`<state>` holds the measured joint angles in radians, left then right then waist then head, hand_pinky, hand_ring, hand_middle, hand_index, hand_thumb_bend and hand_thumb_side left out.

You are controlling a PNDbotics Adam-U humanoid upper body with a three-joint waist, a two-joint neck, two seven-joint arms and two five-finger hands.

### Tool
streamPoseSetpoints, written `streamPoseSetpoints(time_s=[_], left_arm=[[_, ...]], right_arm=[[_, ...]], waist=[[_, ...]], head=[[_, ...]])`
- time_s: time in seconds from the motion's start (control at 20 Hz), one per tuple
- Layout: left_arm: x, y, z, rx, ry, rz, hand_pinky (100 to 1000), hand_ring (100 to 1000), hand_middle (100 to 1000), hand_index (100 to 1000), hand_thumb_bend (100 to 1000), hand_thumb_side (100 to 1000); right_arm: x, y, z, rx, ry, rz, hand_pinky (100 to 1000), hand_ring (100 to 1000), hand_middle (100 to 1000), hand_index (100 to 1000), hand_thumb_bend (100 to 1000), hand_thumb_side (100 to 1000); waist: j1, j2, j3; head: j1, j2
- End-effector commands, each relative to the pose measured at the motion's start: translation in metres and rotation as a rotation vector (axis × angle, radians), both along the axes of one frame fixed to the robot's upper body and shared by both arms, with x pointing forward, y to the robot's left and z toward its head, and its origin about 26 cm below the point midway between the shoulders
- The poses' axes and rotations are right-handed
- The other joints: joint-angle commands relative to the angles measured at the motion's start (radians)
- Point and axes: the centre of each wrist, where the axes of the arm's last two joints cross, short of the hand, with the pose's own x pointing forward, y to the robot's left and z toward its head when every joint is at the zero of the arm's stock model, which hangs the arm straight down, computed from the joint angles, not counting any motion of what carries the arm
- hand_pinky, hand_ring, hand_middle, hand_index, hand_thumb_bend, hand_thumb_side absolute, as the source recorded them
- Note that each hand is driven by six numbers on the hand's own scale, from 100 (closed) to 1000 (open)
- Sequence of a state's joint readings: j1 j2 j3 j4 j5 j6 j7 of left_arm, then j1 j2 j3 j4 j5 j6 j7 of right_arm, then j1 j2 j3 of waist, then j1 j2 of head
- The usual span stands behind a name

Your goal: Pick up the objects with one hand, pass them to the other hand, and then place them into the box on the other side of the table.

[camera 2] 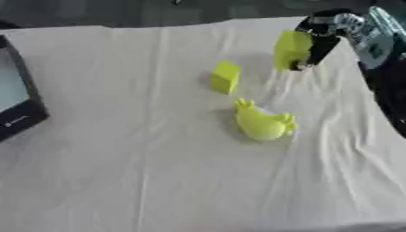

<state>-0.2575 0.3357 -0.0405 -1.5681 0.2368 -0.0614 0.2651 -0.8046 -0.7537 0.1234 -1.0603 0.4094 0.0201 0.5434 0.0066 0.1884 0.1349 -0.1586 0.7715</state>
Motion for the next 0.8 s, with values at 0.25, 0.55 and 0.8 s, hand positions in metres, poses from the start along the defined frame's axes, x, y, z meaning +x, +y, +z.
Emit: streamPoseSetpoints(time_s=[0.25, 0.55, 0.8], left_arm=[[0.003, 0.005, 0.027, 0.058, -0.068, -0.028, 877, 678, 572, 695, 555, 593], [0.003, 0.004, 0.062, 0.165, -0.143, -0.092, 873, 685, 580, 702, 560, 560], [0.0, 0.001, 0.102, 0.327, -0.204, -0.174, 868, 690, 584, 707, 569, 534]], right_arm=[[-0.023, 0.024, 0.009, 0.293, -0.237, 0.008, 726, 556, 543, 563, 406, 100], [-0.038, 0.067, -0.009, 0.498, -0.344, 0.028, 700, 539, 547, 569, 416, 100], [-0.043, 0.097, -0.029, 0.618, -0.378, 0.044, 700, 542, 554, 576, 416, 100]], waist=[[-0.003, -0.02, -0.001], [-0.002, -0.033, -0.002], [-0.001, -0.05, -0.002]], head=[[0.007, -0.002], [0.007, -0.002], [0.008, -0.002]])
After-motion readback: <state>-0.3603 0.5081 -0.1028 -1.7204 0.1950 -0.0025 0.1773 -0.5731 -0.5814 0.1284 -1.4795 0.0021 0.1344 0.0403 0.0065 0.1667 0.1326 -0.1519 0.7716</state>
